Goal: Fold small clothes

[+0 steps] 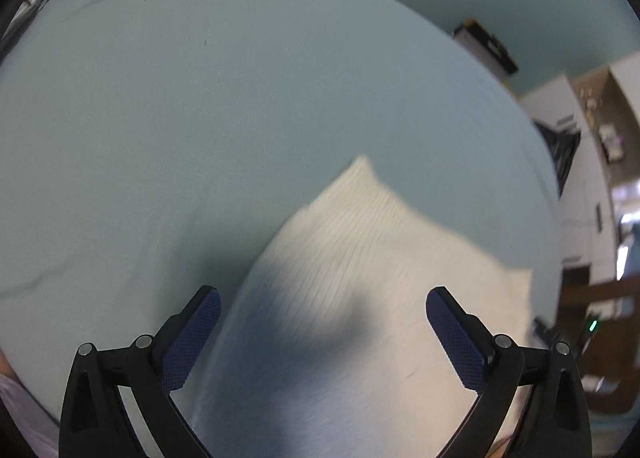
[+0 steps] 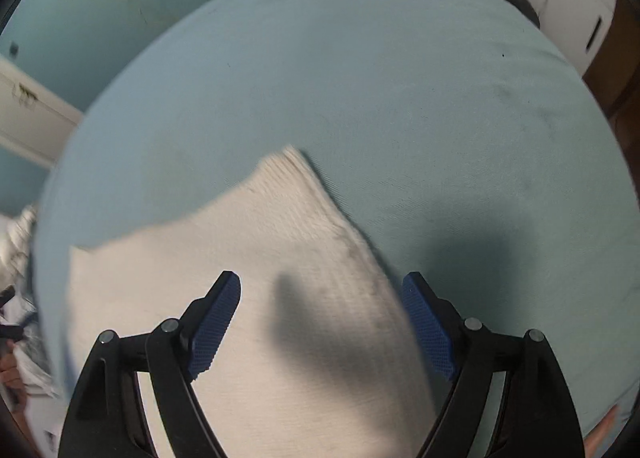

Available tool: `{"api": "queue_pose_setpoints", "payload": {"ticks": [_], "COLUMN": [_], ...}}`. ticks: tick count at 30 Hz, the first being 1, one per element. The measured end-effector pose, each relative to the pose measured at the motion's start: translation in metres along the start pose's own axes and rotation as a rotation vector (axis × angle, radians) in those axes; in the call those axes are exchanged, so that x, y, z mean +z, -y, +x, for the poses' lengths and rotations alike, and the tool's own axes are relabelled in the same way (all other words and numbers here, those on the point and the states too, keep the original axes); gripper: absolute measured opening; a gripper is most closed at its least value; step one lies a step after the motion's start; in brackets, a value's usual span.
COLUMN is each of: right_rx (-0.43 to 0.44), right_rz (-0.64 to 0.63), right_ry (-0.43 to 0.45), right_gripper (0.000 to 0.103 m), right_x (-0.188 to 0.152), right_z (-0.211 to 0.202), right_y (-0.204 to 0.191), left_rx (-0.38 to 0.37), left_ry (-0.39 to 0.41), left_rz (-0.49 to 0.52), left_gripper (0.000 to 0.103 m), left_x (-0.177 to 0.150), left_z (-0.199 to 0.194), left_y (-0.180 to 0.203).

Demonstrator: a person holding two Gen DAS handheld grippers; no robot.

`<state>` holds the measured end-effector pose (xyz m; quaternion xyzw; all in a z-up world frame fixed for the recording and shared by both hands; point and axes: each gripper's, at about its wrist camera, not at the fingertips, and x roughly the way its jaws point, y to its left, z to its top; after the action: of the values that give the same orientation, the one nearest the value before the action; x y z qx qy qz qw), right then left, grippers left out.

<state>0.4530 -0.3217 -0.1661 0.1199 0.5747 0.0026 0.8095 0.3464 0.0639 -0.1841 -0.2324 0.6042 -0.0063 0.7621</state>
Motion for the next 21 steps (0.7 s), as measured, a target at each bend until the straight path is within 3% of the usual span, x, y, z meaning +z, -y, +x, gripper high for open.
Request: {"api": "queue_pose_setpoints", "payload": {"ticks": [3, 6, 8, 10, 13, 15, 17, 19, 21], "right_rx": [0.019, 0.056, 0.024, 0.022, -0.044, -0.160, -0.208, -0.211, -0.157], "right_rz": [0.038, 0.037, 0.002, 0.002, -0.011, -0.038, -0.012, 0.048, 0.087], "right_ry": [-0.034, -0.046, 0.032, 0.142, 0.245, 0.162, 0.082, 0.109, 0.141], "right_gripper": [0.077, 0.048, 0.023, 0.016, 0.015, 0.019, 0.046, 0.055, 0.056], "right_x": [-0.006, -0.014, -0.019, -0.025, -0.028, -0.028, -0.030, -0.028, -0.029], "right_z": [0.020, 0.029, 0.018, -0.003, -0.016, 0.009, 0.023, 0.006, -0.024], "right_y": [0.012, 0.017, 0.019, 0.021, 0.017, 0.017, 0.020, 0.026, 0.024], "left_rx": [0.022, 0.123, 0.165, 0.148, 0.155, 0.174, 0.208, 0.248, 0.263], "left_ry": [-0.036, -0.044, -0.033, -0.003, 0.050, 0.063, 0.052, 0.084, 0.123], "left_rz": [0.080, 0.130, 0.131, 0.133, 0.161, 0.197, 0.202, 0.221, 0.280], "left_gripper": [0.103, 0.103, 0.103, 0.103, 0.103, 0.103, 0.103, 0.103, 0.103], "left_x": [-0.026, -0.038, -0.040, -0.042, -0.045, -0.048, -0.046, -0.049, -0.058], "left_z": [0.024, 0.053, 0.069, 0.075, 0.077, 0.076, 0.069, 0.052, 0.030], "left_y": [-0.001, -0.006, -0.010, -0.014, -0.014, -0.012, -0.006, 0.013, 0.033]}}
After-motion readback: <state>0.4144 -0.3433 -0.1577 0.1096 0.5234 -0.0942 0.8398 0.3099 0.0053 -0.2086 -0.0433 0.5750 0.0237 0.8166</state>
